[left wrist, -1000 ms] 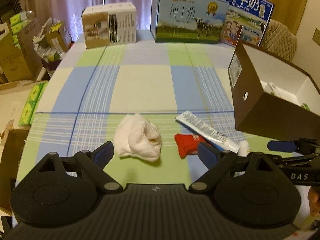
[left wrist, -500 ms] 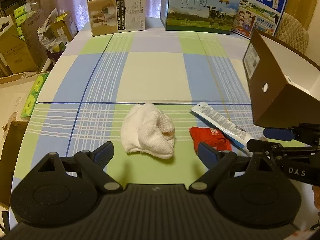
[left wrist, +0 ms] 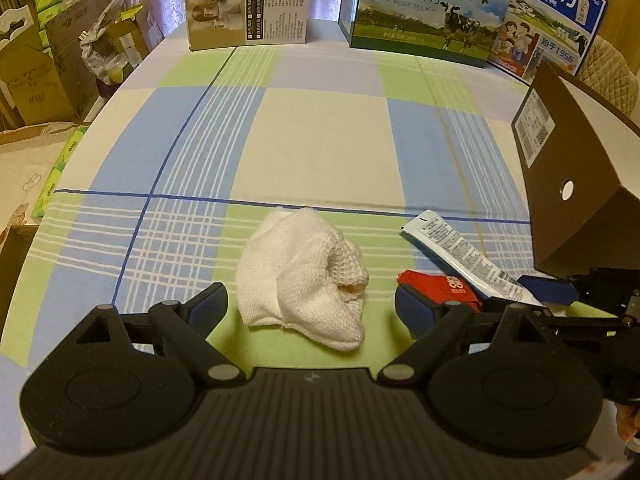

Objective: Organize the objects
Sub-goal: 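Grasp the white cream tube with the right tool, then grasp the white towel with the left tool and lift it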

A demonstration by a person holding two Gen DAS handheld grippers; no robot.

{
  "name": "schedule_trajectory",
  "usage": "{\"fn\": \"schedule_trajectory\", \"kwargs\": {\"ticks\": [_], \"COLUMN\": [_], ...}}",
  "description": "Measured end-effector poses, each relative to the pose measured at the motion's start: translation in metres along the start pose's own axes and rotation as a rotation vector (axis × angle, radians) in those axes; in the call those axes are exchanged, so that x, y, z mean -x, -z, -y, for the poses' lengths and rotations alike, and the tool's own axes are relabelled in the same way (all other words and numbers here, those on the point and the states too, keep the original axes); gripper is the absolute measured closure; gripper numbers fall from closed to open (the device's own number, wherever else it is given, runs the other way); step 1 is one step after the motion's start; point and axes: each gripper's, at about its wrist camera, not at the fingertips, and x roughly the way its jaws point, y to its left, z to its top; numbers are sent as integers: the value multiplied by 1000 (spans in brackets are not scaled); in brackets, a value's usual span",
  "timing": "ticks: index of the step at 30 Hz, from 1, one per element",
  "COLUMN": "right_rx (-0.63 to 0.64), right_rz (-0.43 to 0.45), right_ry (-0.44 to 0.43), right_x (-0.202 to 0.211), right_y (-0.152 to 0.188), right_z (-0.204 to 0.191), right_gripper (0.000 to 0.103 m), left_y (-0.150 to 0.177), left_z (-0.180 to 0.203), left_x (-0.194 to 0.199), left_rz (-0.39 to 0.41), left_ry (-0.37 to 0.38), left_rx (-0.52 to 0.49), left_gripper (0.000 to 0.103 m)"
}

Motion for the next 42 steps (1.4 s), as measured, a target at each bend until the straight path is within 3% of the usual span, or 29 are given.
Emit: {"fn": "schedule_trajectory", "kwargs": {"ticks": [16,27,42], "right_rx": [-68,-90,-96], "right_rz": [7,-11,-96], "right_ry": [1,-4,41], "right_x": [0,2,14], "right_y": [-1,0,11], "right_z": [-3,-1,-17], "right_gripper": [68,69,73], "left_y": [0,2,22], "left_z": [1,11,13], "left_x": [-27,-27,-3], "left_rz": [-1,25,-70], "left_ry": [-74,-50,-74], "left_rx": [-34,-111,-128], "left_gripper": [15,44,46]}}
